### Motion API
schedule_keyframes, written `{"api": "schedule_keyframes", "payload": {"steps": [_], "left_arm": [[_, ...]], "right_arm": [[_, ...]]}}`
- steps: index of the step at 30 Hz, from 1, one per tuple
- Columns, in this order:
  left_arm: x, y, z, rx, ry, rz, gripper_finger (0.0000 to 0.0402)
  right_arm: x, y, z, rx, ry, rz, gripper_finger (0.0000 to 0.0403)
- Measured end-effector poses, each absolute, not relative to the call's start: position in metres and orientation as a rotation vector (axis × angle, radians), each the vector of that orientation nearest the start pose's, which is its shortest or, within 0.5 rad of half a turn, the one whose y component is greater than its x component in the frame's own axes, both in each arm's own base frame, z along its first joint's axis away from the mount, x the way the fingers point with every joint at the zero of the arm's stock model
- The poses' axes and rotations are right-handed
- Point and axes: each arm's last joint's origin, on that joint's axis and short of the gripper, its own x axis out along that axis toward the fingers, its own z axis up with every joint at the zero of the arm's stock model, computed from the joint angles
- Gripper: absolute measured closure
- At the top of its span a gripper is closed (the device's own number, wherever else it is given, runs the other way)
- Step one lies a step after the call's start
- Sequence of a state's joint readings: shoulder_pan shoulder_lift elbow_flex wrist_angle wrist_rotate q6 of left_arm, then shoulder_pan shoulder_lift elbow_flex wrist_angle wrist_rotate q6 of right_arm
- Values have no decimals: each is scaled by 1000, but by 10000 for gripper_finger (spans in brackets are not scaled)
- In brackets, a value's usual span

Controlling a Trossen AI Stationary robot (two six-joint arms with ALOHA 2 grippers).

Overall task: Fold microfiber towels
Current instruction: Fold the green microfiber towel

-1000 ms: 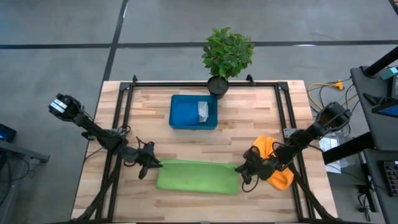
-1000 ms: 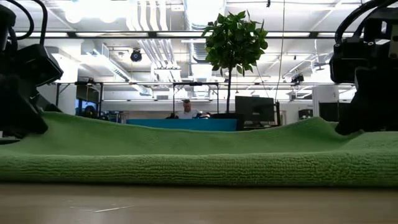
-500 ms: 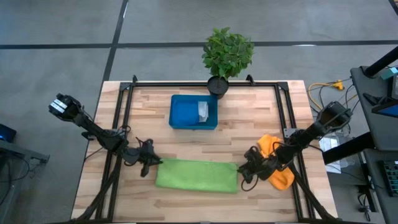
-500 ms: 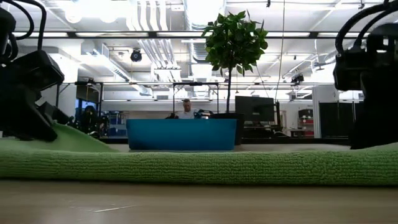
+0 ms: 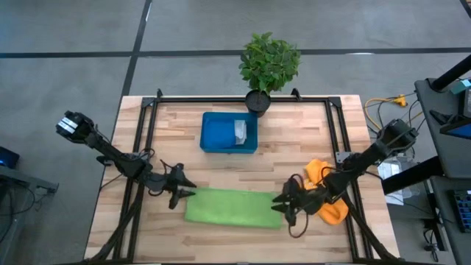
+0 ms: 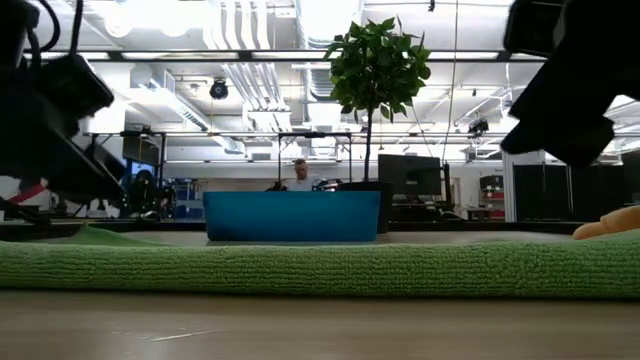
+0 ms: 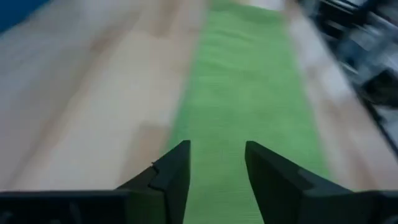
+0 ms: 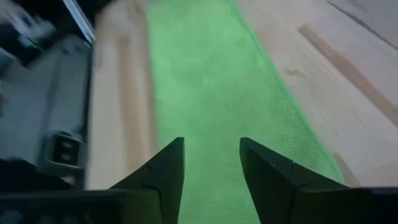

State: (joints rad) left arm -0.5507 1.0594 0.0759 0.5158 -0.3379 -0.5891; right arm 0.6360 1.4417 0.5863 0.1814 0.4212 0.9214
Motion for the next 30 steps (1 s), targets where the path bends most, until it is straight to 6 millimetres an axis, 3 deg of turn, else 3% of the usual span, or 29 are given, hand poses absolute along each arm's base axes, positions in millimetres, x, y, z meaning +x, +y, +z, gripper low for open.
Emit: {"api": "schedule_keyframes", "payload": {"steps": [3, 7, 10, 18, 22, 30], "left_arm": [[147, -84, 124, -286, 541, -214, 299], [155, -89, 123, -227, 698, -211, 388], [164, -94, 126, -169, 703, -203, 394], [182, -108, 112, -180, 850, -247, 401], [192, -117, 112, -217, 882, -287, 401], [205, -128, 115, -284, 925, -322, 401]], "right_arm": [[234, 156, 159, 482, 733, -110, 281], [248, 165, 155, 356, 941, -245, 347], [258, 172, 151, 278, 1035, -304, 386], [280, 171, 120, 294, 1218, -289, 394], [287, 158, 116, 295, 1224, -304, 394], [303, 116, 115, 137, 1267, -254, 394]]}}
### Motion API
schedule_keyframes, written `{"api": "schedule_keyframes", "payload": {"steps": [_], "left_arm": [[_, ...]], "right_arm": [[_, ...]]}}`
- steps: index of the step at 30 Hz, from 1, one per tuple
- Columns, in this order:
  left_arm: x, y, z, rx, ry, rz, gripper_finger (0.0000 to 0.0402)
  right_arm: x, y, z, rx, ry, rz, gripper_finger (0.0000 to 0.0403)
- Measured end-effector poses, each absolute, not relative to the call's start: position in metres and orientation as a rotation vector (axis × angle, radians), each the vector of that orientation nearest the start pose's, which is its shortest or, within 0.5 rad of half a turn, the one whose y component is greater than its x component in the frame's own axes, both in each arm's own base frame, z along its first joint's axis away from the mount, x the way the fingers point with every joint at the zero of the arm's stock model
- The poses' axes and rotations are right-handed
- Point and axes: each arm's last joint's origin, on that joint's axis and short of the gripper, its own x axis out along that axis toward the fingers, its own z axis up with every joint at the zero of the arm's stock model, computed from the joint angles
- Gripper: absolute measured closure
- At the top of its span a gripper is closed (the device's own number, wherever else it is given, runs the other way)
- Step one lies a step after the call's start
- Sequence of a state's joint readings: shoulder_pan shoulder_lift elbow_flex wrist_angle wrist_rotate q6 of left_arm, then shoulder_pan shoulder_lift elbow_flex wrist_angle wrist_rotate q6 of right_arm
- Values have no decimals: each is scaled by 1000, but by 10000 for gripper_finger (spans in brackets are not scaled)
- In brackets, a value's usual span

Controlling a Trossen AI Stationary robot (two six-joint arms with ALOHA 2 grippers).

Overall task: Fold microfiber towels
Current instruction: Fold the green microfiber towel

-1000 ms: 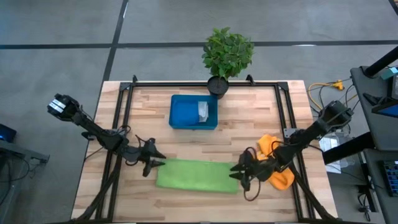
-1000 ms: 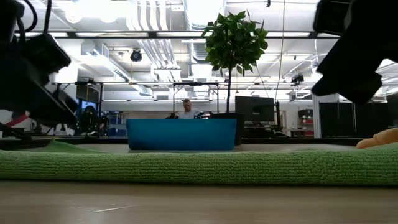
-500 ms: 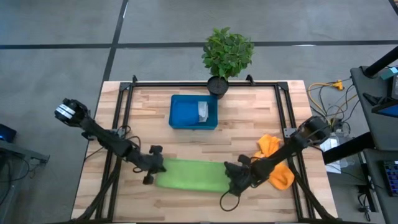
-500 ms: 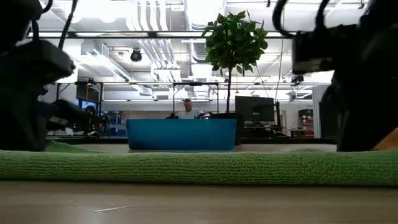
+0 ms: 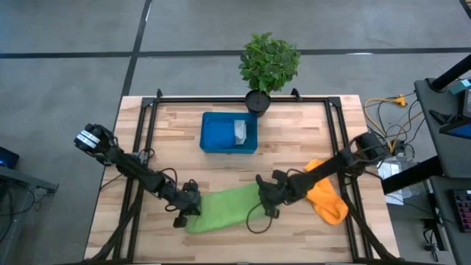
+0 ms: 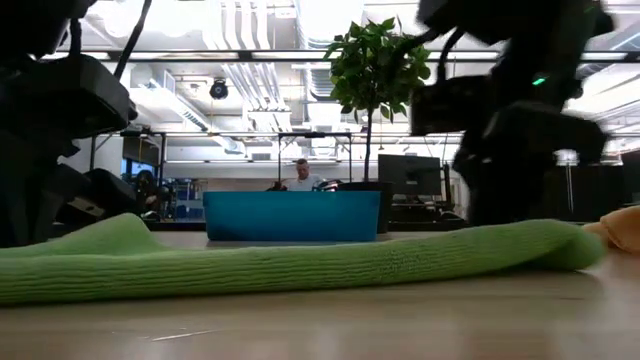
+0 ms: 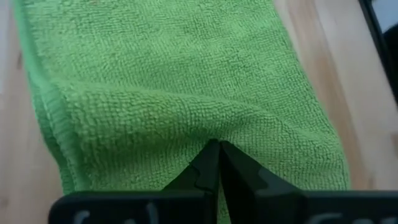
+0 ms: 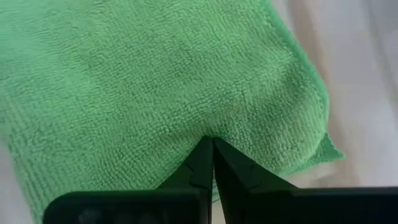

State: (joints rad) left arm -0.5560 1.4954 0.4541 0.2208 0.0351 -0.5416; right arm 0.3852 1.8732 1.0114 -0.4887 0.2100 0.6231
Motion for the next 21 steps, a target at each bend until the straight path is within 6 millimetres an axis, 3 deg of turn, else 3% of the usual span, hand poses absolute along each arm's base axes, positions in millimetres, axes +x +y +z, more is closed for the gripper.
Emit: {"api": "schedule_keyframes", "payload": {"steps": [9, 13, 18, 21], "left_arm": [[227, -144, 117, -530, 972, -210, 401], [243, -156, 117, -584, 1017, -274, 401], [253, -160, 123, -637, 1053, -261, 401], [250, -157, 139, -640, 1002, -259, 401]], "right_arm": [[318, 57, 115, 1, 1303, -266, 394], [319, 34, 118, -15, 1312, -279, 394], [312, 21, 134, -29, 1292, -320, 394], [301, 21, 157, -30, 1254, -360, 394]]}}
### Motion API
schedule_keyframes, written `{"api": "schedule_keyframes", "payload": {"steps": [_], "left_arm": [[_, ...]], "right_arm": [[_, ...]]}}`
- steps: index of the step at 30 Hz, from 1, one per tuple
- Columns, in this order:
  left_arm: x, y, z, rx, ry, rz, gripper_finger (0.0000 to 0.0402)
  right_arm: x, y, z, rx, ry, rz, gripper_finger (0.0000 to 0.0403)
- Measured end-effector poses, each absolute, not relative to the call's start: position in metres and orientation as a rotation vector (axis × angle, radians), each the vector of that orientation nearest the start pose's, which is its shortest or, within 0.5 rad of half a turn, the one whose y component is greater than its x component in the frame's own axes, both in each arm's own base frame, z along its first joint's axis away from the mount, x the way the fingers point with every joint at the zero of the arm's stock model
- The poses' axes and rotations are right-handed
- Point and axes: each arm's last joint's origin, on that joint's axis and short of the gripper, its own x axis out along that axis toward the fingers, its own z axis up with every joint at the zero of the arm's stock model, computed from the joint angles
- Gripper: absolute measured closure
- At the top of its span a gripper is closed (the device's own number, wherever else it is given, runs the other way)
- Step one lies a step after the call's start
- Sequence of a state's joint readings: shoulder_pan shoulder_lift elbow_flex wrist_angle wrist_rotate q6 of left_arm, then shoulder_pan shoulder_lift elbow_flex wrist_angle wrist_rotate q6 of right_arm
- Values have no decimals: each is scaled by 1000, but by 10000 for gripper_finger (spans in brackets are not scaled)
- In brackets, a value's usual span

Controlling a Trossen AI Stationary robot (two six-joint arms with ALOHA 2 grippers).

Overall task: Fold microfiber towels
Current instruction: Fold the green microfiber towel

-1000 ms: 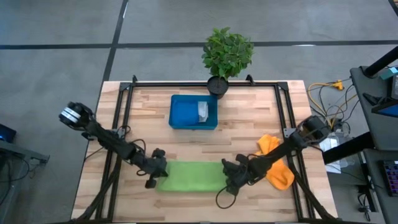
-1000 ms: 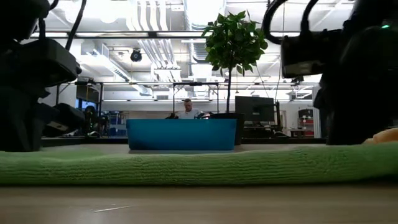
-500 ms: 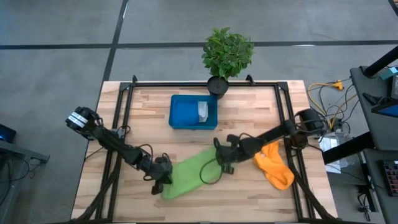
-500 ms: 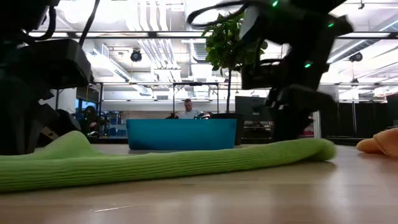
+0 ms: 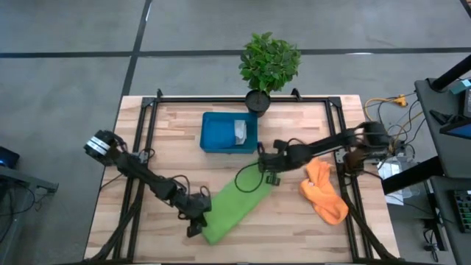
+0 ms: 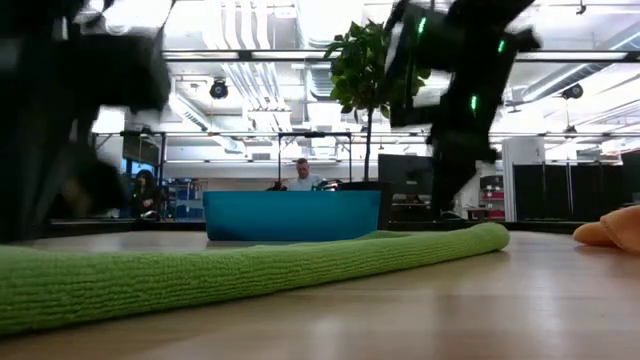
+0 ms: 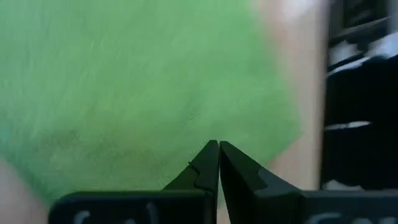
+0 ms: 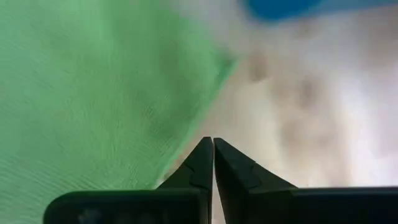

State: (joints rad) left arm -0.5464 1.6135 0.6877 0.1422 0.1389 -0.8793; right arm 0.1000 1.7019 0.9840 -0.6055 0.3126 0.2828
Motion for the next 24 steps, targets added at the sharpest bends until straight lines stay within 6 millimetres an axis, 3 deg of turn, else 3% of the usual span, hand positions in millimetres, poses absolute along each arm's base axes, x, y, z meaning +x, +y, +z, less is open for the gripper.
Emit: {"api": "schedule_keyframes", "payload": {"steps": [4, 7, 13, 18, 24], "left_arm": [[248, -151, 177, -613, 810, -291, 401], [245, -143, 187, -554, 774, -256, 401], [247, -127, 174, -270, 963, -256, 401], [270, -139, 179, 147, 957, -465, 401], [301, -145, 158, 407, 1174, -643, 401]], "right_arm": [[275, 33, 186, 25, 1175, -371, 394], [252, 48, 204, 86, 1080, -338, 394], [202, 78, 217, 257, 887, -264, 394], [168, 99, 209, 382, 771, -255, 394], [144, 123, 198, 481, 728, -243, 394]]}}
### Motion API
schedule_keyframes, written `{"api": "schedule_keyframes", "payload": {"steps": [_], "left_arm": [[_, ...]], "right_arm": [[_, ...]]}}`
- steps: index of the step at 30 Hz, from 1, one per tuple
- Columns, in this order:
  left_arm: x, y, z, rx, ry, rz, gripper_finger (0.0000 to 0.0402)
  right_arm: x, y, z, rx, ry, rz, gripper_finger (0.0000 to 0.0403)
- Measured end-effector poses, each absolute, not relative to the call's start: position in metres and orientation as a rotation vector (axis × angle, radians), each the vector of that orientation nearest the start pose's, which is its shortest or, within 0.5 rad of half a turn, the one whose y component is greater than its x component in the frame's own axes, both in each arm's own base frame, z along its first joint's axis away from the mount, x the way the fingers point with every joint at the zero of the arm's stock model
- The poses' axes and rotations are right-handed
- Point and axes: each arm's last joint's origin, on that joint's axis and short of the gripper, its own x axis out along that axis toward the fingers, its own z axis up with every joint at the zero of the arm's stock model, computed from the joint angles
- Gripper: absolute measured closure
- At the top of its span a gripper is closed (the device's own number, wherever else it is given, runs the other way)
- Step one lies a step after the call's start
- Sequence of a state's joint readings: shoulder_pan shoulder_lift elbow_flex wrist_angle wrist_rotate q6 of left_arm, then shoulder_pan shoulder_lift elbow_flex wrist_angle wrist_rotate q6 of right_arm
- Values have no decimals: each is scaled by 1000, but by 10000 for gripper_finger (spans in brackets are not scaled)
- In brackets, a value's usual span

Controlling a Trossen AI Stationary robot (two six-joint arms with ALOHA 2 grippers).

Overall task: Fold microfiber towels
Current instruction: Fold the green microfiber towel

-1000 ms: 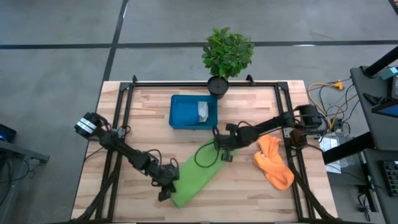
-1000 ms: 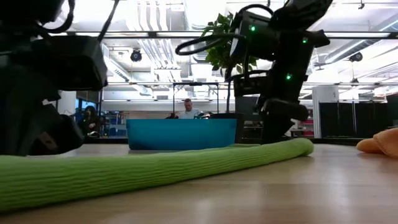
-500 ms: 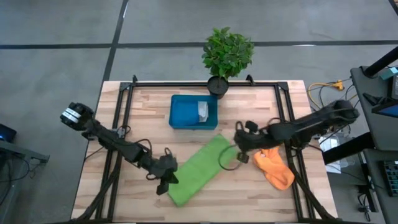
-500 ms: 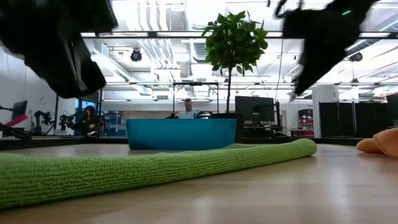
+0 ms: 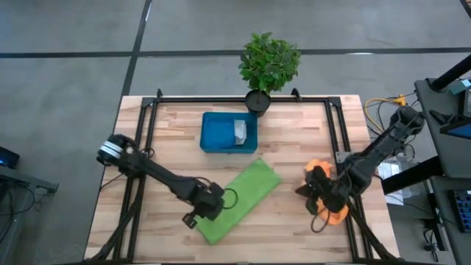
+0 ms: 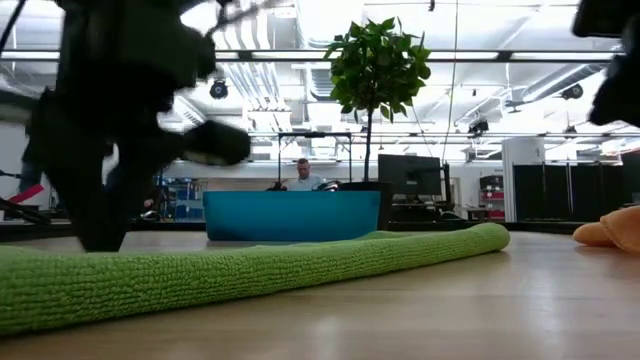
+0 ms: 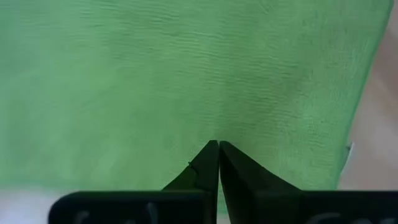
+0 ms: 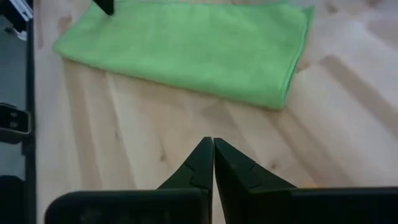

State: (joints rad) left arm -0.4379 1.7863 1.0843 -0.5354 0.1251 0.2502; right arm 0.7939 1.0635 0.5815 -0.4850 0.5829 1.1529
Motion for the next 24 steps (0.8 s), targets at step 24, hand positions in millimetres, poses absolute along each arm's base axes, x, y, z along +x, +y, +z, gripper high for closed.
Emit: {"api": "schedule_keyframes", "payload": {"steps": [24], "left_arm": [[424, -42, 197, 347, 920, -369, 402]], "right_arm": [[162, 189, 187, 486, 796, -263, 394]]}}
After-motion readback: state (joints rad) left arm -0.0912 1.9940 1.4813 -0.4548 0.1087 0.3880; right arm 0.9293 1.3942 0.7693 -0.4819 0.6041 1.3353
